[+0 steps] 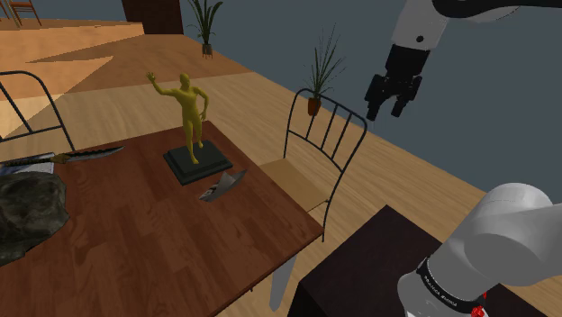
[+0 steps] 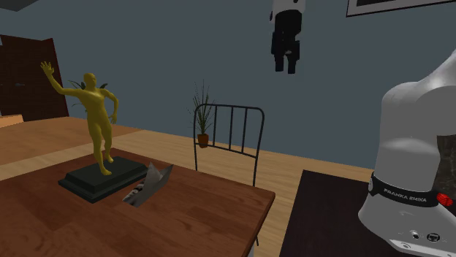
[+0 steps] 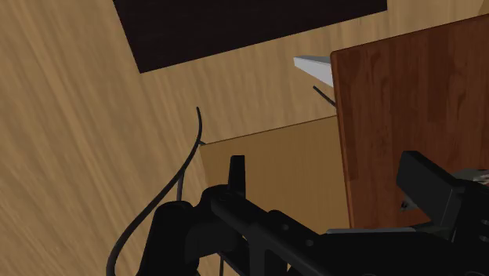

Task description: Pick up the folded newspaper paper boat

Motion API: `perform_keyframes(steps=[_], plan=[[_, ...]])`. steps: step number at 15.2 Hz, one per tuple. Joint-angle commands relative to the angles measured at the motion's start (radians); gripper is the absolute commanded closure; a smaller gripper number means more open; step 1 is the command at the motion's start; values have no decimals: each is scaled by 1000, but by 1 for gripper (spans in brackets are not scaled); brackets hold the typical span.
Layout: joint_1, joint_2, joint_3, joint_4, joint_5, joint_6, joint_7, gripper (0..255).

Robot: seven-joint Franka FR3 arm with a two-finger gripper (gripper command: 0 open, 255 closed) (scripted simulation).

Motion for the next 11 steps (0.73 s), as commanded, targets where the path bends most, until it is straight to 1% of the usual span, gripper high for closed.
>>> perform_keyframes(steps=[1,6,11], plan=[[0,0,0,0,0,0,0,0],[0,55,121,-43,78,95,227,0],[-3,163,238,-40,139,200,448,0]])
